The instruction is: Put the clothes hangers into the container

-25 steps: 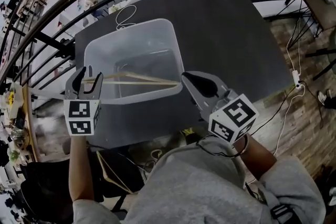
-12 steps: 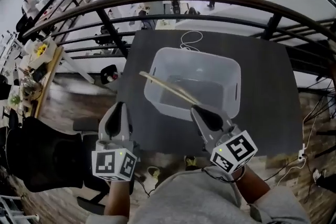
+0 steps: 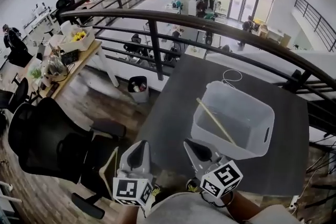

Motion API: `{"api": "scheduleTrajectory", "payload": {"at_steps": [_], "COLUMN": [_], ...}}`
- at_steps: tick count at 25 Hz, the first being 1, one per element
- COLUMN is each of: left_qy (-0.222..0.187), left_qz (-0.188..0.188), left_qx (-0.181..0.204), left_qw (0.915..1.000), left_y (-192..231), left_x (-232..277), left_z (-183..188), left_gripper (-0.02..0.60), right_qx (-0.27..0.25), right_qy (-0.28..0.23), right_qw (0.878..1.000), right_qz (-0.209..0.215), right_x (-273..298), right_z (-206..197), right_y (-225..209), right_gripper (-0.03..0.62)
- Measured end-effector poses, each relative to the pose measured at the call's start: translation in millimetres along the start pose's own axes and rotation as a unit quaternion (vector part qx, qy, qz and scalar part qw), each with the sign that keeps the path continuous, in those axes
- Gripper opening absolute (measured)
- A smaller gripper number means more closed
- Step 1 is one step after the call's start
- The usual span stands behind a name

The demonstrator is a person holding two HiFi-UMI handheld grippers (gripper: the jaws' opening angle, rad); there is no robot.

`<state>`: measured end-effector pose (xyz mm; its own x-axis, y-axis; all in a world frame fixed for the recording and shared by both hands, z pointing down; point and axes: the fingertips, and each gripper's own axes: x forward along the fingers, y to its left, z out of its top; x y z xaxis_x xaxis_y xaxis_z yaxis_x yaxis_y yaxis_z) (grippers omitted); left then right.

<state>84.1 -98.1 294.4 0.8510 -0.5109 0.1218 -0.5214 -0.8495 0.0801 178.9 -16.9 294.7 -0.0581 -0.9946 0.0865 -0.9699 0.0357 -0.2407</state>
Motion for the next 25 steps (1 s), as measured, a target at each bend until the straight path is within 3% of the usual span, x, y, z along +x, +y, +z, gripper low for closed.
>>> {"api": "scheduleTrajectory", "payload": {"at_steps": [5, 12, 17, 25], "left_qy": [-0.019, -0.006, -0.003, 0.027], "left_qz": [0.025, 0.058, 0.085, 0.201], "left_qx": [-0.003, 0.012, 0.001, -0.025], "left_qw": [0.9995, 0.9983, 0.9963, 0.9790], "left_y": [26, 56, 87, 170], "left_x": [-15, -21, -38, -99], "left_z": [5, -3, -9, -55], "left_gripper": [0.009, 0.011, 0.011, 0.011], "right_qx": [-0.002, -0.008, -0.017, -0.025], "right_qy": [0.014, 0.020, 0.035, 0.079], "right_qw": [0.999, 0.998, 0.995, 0.982], "right_qz": [0.031, 0.064, 0.091, 0.167], "right_x": [27, 58, 82, 129], "right_z": [-7, -9, -15, -47], "right_y": [20, 39, 64, 130], "right_gripper": [0.000, 0.000, 0.000, 0.000]}}
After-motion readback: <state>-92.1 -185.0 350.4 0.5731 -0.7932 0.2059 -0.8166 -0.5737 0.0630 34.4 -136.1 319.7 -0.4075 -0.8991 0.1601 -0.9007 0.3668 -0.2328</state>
